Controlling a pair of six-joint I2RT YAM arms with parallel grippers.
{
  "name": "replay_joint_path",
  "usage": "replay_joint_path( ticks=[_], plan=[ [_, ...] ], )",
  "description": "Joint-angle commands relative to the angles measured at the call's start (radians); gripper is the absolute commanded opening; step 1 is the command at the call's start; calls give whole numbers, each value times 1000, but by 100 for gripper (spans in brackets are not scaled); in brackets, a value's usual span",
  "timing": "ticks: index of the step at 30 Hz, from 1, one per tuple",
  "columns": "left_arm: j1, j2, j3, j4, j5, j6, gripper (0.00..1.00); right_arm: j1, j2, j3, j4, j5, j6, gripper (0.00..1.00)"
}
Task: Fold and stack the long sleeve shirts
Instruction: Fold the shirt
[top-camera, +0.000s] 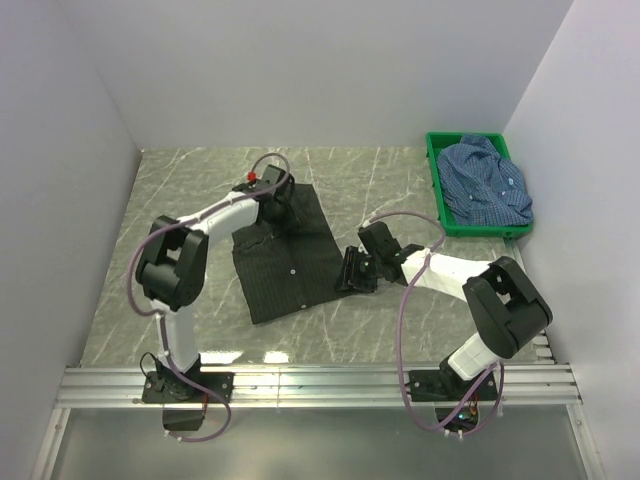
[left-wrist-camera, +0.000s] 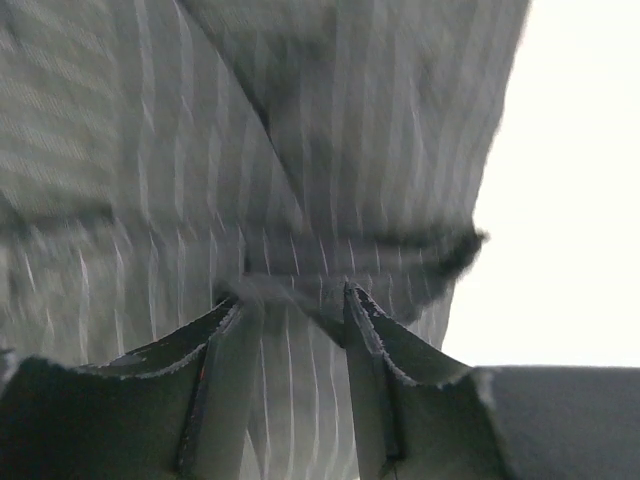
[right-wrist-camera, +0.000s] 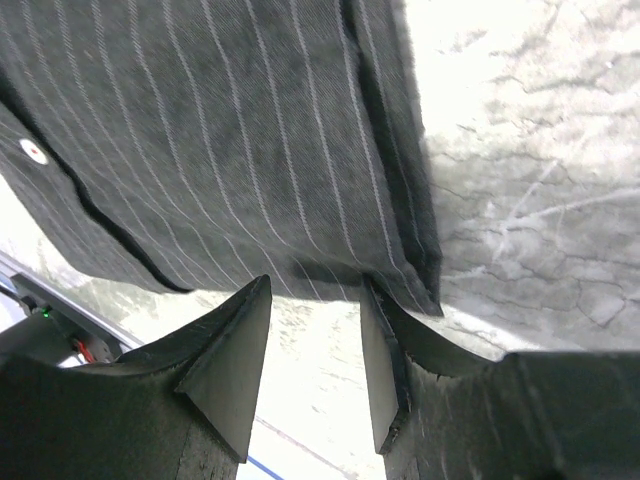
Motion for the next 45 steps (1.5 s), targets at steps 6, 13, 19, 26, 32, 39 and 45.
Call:
replay_joint_path(
  ticks=[6, 13, 19, 26, 32, 39, 45],
  plan=[
    [80, 81, 193, 33, 47, 71, 44, 0, -54, 10, -16, 35, -24, 48],
    [80, -110, 168, 31, -18, 181, 59, -2, -130, 109, -89, 104, -96, 48],
    [80, -259, -13, -52, -145, 221, 62, -2, -49, 284, -97, 58, -177, 48],
    [118, -313, -199, -47, -191, 200, 55, -2, 107, 476, -22, -18, -206, 47],
    [177, -292, -291, -15, -159, 163, 48, 3, 316, 608, 70, -94, -176, 46],
    [210, -250, -345, -1, -113, 117, 47, -2, 538, 683, 64, -65, -129, 46],
    [255, -223, -432, 48, -85, 42, 39, -46, 555, 573, 111, -2, -60, 45]
  ],
)
